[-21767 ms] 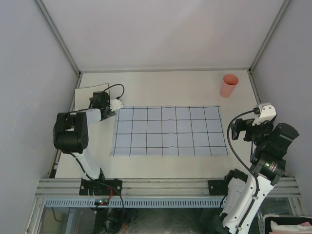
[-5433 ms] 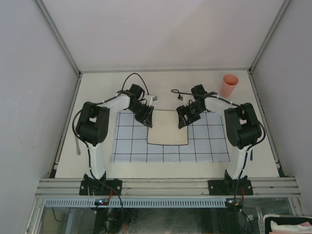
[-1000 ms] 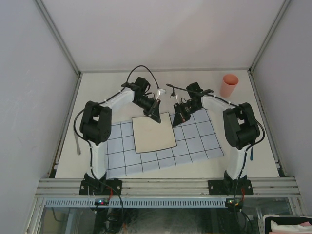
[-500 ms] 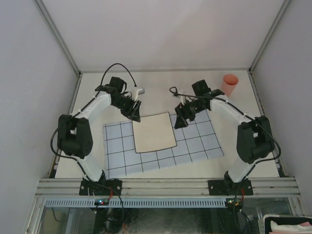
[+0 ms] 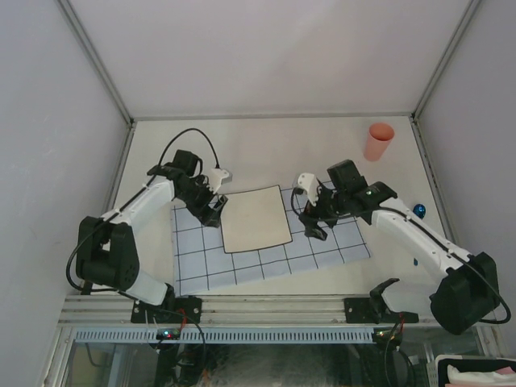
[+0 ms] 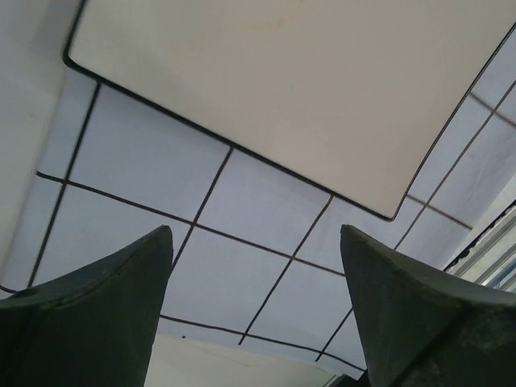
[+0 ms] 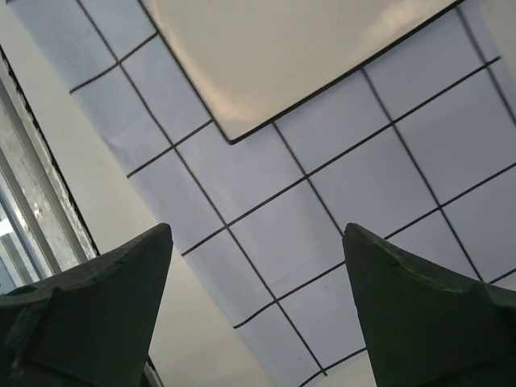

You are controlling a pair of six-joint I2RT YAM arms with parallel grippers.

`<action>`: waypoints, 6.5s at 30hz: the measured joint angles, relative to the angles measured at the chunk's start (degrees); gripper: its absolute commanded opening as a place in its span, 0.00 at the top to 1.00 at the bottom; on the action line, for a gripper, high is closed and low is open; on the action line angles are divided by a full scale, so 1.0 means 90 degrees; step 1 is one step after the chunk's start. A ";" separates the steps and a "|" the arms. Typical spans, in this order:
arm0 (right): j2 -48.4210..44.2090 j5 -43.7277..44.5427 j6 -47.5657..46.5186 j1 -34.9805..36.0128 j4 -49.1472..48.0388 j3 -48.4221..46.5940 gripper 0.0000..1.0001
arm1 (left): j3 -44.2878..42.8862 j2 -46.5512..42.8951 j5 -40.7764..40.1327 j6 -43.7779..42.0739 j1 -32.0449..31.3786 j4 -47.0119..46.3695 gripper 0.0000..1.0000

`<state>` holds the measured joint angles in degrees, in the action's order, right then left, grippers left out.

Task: Set the dinner table for one person
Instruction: Adjust the napkin at the center of the board.

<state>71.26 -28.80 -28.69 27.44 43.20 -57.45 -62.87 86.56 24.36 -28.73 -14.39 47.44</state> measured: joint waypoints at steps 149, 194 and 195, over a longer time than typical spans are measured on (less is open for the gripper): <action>0.5440 0.0911 -0.0554 0.3070 -0.0821 -0.3509 0.00 | 0.1205 -0.4541 -0.2912 -0.0143 0.1061 0.1020 0.00; 0.4369 0.0942 -0.0070 0.3412 -0.1205 -0.2028 0.00 | 0.1909 -0.3640 -0.2076 0.0017 0.1078 0.0738 0.00; 0.4369 0.1005 -0.0097 0.3453 -0.1202 -0.2028 0.00 | 0.1909 -0.3631 -0.2059 0.0007 0.1078 0.0738 0.00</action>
<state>110.59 -19.75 -29.56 58.52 32.38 -75.70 -45.69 53.89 5.82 -28.67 -4.69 54.08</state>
